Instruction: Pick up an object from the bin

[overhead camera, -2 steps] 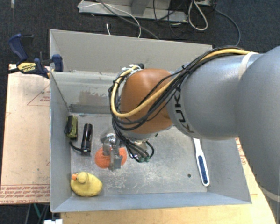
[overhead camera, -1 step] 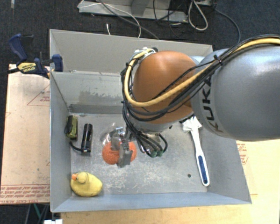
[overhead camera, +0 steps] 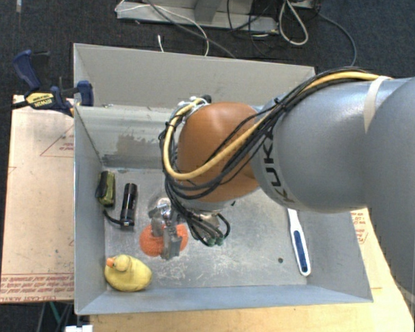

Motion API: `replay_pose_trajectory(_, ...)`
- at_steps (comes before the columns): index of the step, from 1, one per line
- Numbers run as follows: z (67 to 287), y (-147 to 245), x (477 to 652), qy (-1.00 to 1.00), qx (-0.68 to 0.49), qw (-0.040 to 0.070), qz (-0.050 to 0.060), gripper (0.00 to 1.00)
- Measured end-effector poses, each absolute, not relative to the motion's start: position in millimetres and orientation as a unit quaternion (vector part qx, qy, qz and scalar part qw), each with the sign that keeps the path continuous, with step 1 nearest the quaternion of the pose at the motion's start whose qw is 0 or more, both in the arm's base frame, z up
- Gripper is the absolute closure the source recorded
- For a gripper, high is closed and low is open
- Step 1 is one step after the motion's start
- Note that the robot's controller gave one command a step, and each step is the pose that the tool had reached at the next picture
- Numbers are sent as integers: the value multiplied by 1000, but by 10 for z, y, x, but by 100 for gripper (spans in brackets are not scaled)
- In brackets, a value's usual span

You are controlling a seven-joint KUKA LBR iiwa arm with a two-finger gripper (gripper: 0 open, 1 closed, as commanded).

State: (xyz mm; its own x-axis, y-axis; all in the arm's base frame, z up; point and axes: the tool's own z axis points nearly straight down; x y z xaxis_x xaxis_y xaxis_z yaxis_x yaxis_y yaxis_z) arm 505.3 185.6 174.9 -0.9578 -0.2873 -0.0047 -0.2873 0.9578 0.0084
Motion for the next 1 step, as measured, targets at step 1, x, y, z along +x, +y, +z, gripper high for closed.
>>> replay_pose_trajectory(1, 1912, 1824, 5114, 991, -136, 3, 5, 100)
